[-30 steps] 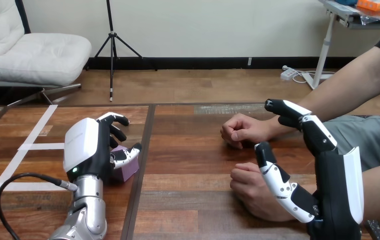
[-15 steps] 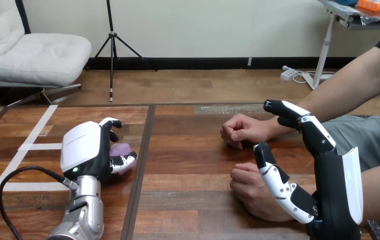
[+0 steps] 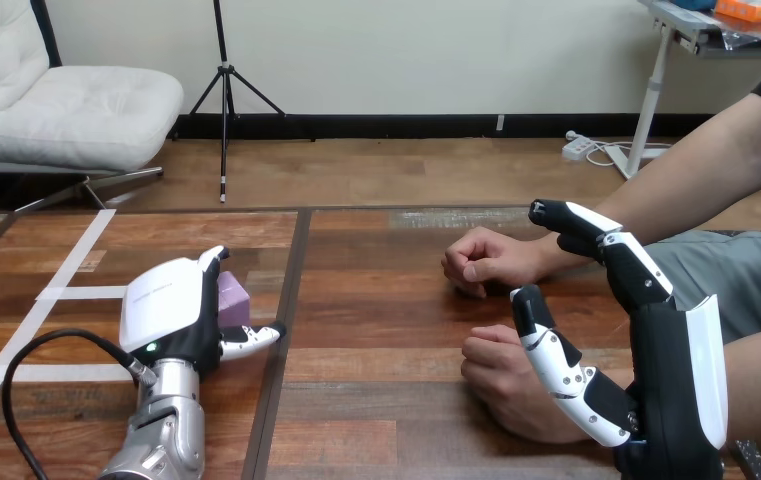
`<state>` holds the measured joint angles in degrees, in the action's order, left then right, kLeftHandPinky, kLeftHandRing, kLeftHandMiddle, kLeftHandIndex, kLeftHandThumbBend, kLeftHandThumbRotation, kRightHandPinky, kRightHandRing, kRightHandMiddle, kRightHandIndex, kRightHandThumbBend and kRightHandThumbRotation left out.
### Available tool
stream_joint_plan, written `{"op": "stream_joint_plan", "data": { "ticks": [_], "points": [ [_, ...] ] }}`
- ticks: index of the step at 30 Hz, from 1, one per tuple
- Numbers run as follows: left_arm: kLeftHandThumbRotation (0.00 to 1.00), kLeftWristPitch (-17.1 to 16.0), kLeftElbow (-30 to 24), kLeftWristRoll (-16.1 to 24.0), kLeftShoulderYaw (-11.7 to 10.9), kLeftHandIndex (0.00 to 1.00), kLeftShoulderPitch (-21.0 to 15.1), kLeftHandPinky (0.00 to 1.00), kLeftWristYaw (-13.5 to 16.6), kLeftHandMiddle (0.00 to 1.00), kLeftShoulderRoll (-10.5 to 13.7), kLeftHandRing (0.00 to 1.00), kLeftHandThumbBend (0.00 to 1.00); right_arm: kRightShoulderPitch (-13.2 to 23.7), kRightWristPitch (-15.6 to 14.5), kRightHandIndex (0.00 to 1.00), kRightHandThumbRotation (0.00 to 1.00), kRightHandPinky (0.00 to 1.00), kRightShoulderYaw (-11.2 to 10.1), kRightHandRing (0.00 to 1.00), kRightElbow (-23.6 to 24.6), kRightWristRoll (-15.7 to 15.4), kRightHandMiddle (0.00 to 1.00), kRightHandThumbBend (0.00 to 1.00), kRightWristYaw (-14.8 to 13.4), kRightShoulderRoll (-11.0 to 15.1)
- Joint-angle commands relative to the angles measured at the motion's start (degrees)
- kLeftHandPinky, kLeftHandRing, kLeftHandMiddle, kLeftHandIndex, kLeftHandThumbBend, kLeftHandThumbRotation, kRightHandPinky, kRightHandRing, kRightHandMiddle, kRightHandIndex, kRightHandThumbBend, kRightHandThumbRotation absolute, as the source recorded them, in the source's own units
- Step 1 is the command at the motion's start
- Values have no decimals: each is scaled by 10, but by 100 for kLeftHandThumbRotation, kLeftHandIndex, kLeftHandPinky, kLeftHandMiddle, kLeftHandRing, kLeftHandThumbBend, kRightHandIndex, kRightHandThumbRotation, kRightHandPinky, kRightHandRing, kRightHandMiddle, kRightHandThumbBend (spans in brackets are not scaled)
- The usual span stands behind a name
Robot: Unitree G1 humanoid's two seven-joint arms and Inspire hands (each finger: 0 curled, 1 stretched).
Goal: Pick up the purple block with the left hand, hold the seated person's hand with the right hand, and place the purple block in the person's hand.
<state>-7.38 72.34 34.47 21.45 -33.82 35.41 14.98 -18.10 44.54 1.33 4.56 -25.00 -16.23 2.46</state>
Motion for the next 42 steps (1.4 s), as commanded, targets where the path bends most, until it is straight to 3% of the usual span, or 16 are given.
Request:
{"op": "stream_joint_plan", "data": {
  "ticks": [1,22,42],
  "points": [
    [50,17,-10,6,7,89,-37,83,-9,88,0,86,86,19,5,75,45,75,-3,78,24,1,76,41,-6,-4],
    [49,49,-11,22,25,87,-45,79,-19,84,-4,82,83,17,0,74,46,75,-2,78,29,1,76,41,-5,-6],
    [45,24,-10,21,25,83,-38,76,-1,79,0,78,79,17,2,74,45,74,-3,78,27,2,75,41,-6,-5]
  ]
}}
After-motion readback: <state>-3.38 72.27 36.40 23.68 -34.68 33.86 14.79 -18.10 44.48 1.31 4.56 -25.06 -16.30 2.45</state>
